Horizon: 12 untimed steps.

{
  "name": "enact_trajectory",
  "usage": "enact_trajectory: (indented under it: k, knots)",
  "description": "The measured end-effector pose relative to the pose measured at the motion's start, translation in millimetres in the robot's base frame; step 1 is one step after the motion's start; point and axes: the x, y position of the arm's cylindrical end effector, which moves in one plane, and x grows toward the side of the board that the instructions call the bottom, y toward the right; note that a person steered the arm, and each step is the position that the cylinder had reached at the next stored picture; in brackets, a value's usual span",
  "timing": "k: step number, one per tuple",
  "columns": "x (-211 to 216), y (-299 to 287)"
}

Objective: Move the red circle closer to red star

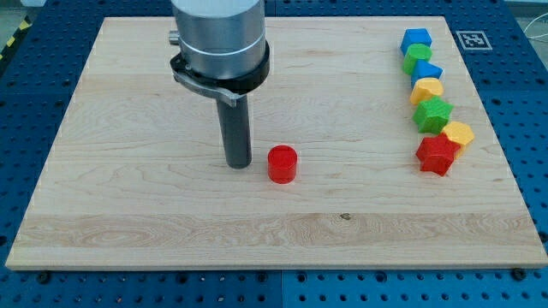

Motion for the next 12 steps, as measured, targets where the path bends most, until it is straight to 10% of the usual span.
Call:
enact_trajectory:
  k: [12]
  knots:
    - [55.7,145.2]
